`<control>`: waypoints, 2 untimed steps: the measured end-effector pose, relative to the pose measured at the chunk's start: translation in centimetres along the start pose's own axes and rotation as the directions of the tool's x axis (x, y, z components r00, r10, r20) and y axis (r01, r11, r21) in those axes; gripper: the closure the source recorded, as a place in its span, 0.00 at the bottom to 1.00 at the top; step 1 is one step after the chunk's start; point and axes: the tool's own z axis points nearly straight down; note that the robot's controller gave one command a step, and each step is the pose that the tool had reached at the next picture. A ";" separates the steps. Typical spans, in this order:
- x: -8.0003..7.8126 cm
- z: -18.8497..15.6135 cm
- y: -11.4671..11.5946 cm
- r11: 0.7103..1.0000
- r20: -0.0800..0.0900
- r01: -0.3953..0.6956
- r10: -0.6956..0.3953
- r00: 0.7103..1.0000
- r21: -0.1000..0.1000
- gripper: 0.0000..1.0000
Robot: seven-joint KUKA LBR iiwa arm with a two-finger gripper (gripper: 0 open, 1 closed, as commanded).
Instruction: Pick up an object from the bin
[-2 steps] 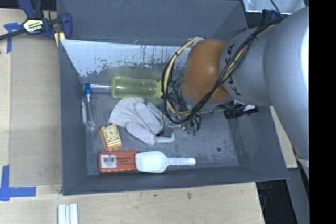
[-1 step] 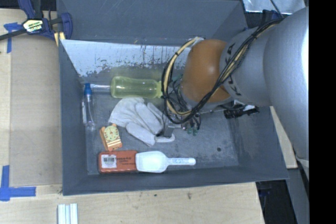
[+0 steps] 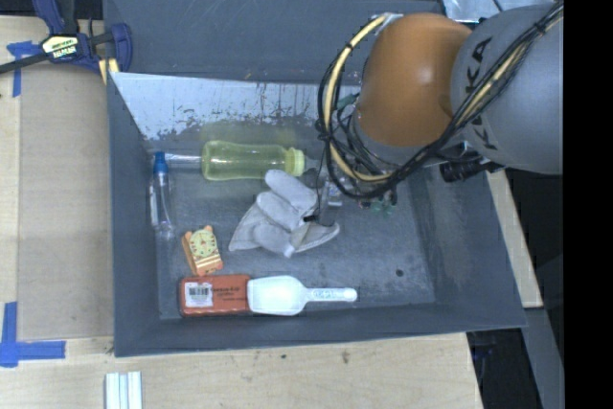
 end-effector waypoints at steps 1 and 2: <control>0.0 0.0 0.0 1.000 0.000 0.001 -0.001 1.000 0.000 1.00; -0.1 -4.7 0.5 1.000 -0.005 0.003 -0.003 1.000 0.001 1.00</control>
Offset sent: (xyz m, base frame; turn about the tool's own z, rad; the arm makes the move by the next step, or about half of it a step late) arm 0.0026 0.0072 0.0690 -0.0027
